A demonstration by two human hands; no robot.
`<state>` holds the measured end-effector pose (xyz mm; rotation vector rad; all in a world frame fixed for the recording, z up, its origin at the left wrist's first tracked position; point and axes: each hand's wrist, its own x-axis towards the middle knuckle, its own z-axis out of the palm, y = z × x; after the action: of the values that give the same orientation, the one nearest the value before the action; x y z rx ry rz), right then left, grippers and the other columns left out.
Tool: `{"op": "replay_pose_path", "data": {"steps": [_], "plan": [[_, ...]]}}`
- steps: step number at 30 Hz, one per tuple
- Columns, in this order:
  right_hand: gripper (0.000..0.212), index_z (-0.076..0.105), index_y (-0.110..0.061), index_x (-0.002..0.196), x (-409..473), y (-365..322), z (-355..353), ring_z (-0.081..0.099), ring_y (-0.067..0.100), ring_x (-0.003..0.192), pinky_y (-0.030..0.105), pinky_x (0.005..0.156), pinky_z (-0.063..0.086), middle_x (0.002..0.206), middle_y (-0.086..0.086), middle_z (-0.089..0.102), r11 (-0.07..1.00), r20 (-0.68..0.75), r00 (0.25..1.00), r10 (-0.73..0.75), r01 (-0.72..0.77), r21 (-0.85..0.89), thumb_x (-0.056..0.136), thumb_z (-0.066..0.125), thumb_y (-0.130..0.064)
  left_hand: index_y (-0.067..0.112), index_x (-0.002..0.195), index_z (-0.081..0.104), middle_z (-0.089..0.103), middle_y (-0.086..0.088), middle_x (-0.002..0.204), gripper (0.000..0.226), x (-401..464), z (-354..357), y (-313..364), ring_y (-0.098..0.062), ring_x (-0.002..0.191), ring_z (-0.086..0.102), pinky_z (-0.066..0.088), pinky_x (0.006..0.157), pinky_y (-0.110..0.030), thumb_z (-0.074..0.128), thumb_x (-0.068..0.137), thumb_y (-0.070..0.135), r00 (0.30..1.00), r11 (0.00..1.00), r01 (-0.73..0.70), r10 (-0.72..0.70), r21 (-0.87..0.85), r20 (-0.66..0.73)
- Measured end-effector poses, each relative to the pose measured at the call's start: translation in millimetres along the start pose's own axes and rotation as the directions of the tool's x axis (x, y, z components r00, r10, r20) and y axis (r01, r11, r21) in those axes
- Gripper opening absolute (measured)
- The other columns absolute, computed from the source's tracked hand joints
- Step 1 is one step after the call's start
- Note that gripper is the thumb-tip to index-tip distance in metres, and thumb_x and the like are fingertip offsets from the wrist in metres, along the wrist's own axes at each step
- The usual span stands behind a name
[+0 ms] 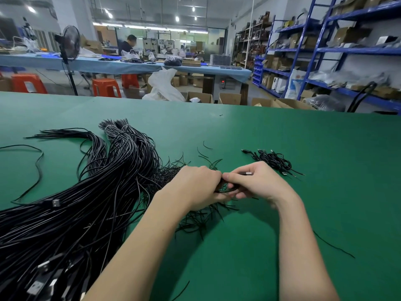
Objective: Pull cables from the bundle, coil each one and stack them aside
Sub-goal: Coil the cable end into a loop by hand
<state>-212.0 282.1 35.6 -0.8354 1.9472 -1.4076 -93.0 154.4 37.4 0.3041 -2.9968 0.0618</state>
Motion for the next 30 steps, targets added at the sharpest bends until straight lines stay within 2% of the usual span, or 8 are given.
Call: {"op": "replay_pose_path", "data": {"steps": [3,6,9,12,15,17,22,30], "plan": [[0.012,0.07,-0.009,0.084,2.5,-0.9,1.6,0.07,0.014,0.053,0.017,0.044,0.049,0.067,0.006,0.074,0.997,-0.107,0.994,-0.018,0.027,0.078,0.09,0.075,-0.018,0.017,0.098,0.041,0.064,-0.006,0.103,0.038,0.6,4.0,3.8,-0.031,0.094,0.062,0.037,0.071,-0.034,0.034,0.104,0.054,0.998,0.999,0.002,0.0,-0.033,0.068],[0.025,0.065,-0.013,0.077,6.0,-0.7,4.7,0.059,0.008,0.045,0.016,0.041,0.042,0.059,0.0,0.067,0.998,-0.188,0.982,-0.014,0.026,0.062,0.09,0.075,-0.032,0.015,0.098,0.042,0.056,-0.003,0.093,0.028,1.9,4.9,5.5,-0.027,0.083,0.054,0.039,0.071,-0.036,0.033,0.107,0.04,0.992,0.966,0.038,-0.005,-0.254,0.127],[0.046,0.067,-0.017,0.084,7.4,-1.6,6.8,0.056,0.009,0.052,0.019,0.045,0.044,0.068,-0.004,0.067,0.98,-0.168,0.981,0.097,-0.065,0.187,0.08,0.073,-0.062,0.015,0.086,0.044,0.058,-0.001,0.074,0.03,3.2,8.7,3.1,-0.017,0.066,0.057,0.046,0.066,-0.034,0.034,0.109,0.031,0.993,0.791,0.094,-0.029,-0.605,0.116],[0.072,0.073,-0.018,0.098,5.9,-1.0,10.4,0.07,0.013,0.078,0.027,0.069,0.054,0.099,-0.001,0.078,0.976,-0.03,0.994,0.105,-0.097,0.196,0.059,0.071,-0.079,0.019,0.08,0.044,0.054,0.001,0.062,0.034,2.9,12.9,1.5,-0.012,0.053,0.047,0.039,0.056,-0.028,0.032,0.109,0.031,0.993,0.592,0.117,-0.077,-0.798,0.088],[0.082,0.076,-0.01,0.11,4.4,-1.7,18.6,0.071,0.015,0.099,0.03,0.088,0.057,0.109,0.004,0.077,0.986,0.02,1.0,-0.02,0.016,0.167,0.058,0.073,-0.073,0.02,0.084,0.046,0.048,0.002,0.065,0.033,3.6,16.5,2.7,-0.018,0.06,0.046,0.036,0.054,-0.028,0.031,0.109,0.036,0.994,0.49,0.107,-0.086,-0.865,0.074],[0.085,0.07,0.0,0.116,4.7,-3.2,20.0,0.069,0.014,0.096,0.026,0.082,0.058,0.104,0.007,0.074,0.978,0.002,0.998,-0.068,0.066,0.199,0.063,0.075,-0.067,0.019,0.085,0.046,0.046,0.006,0.063,0.035,4.5,18.5,2.7,-0.018,0.059,0.045,0.037,0.054,-0.027,0.031,0.109,0.04,0.994,0.456,0.101,-0.09,-0.884,0.067],[0.032,0.075,-0.008,0.086,8.4,-0.8,22.7,0.069,0.009,0.082,0.023,0.075,0.059,0.085,0.003,0.073,0.963,-0.017,0.995,-0.096,0.098,0.251,0.086,0.077,-0.04,0.027,0.096,0.052,0.048,0.012,0.063,0.028,5.9,19.5,2.3,-0.004,0.047,0.044,0.036,0.049,-0.019,0.033,0.108,0.043,0.991,0.497,0.079,-0.131,-0.864,0.015],[0.043,0.078,-0.009,0.107,7.9,3.5,24.9,0.072,0.01,0.093,0.022,0.075,0.057,0.105,0.008,0.078,0.902,0.025,0.993,-0.115,0.094,0.42,0.077,0.076,-0.04,0.002,0.117,0.057,0.041,0.003,0.07,0.03,3.9,14.3,1.0,-0.015,0.061,0.041,0.039,0.062,-0.037,0.045,0.108,0.027,0.995,0.259,0.088,-0.075,-0.962,0.071]]}}
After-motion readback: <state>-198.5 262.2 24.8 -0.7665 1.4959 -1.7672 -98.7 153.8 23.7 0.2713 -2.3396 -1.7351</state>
